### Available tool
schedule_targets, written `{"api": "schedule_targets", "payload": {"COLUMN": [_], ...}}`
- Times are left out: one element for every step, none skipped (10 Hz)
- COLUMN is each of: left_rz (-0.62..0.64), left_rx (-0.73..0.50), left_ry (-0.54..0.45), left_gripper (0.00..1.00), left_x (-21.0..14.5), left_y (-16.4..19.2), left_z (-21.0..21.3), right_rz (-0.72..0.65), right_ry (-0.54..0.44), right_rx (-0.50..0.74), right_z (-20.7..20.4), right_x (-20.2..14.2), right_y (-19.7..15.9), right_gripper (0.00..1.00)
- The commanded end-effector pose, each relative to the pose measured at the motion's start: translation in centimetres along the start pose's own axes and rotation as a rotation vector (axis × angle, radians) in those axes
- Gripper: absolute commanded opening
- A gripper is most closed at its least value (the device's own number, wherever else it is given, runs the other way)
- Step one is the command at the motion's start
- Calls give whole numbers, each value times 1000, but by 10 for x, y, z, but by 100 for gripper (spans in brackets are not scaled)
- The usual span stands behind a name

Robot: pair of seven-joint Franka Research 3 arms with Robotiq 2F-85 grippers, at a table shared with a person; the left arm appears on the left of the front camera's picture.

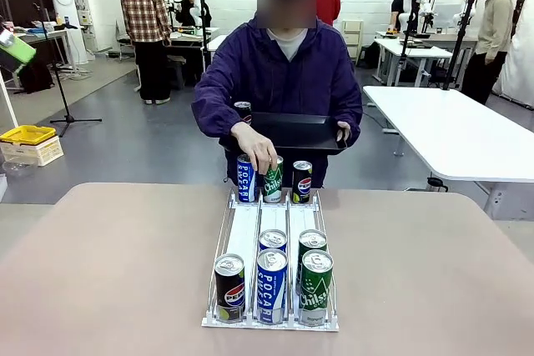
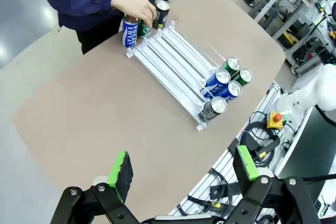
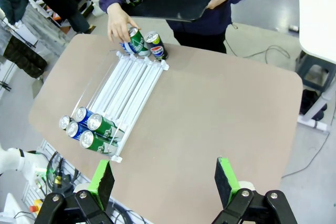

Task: Retrieve and hand over the desired beverage to the person.
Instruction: Pick up another can of the same type that the person held from the Automatic Can Dispenser.

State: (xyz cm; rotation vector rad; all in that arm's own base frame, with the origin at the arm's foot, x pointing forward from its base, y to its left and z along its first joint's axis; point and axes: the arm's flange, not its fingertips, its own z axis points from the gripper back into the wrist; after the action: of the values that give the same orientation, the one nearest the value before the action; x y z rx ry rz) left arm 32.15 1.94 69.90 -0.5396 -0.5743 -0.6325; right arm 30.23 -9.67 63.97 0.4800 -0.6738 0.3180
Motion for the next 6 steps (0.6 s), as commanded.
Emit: {"api": "schedule_targets", "payload": {"left_rz": [22,22,22,22,22,22], "left_rx": [-7,-7,-7,-7,-7,-7], "left_ry": [64,64,64,64,64,64], "left_gripper": [100,100,100,100,100,100], "left_x": [0,0,0,0,0,0], "left_y": [6,6,6,6,6,6], "left_z": [-16,-16,-16,-16,-16,-16], "right_rz": [11,11,11,11,11,11], "right_ry": [-1,-1,-1,-1,-1,-1], "right_rx": [19,19,19,19,19,19], "right_z": [0,0,0,0,0,0], "right_x": [0,0,0,0,0,0], "right_y": [0,0,0,0,0,0], "right_gripper": [100,100,100,100,100,100]}}
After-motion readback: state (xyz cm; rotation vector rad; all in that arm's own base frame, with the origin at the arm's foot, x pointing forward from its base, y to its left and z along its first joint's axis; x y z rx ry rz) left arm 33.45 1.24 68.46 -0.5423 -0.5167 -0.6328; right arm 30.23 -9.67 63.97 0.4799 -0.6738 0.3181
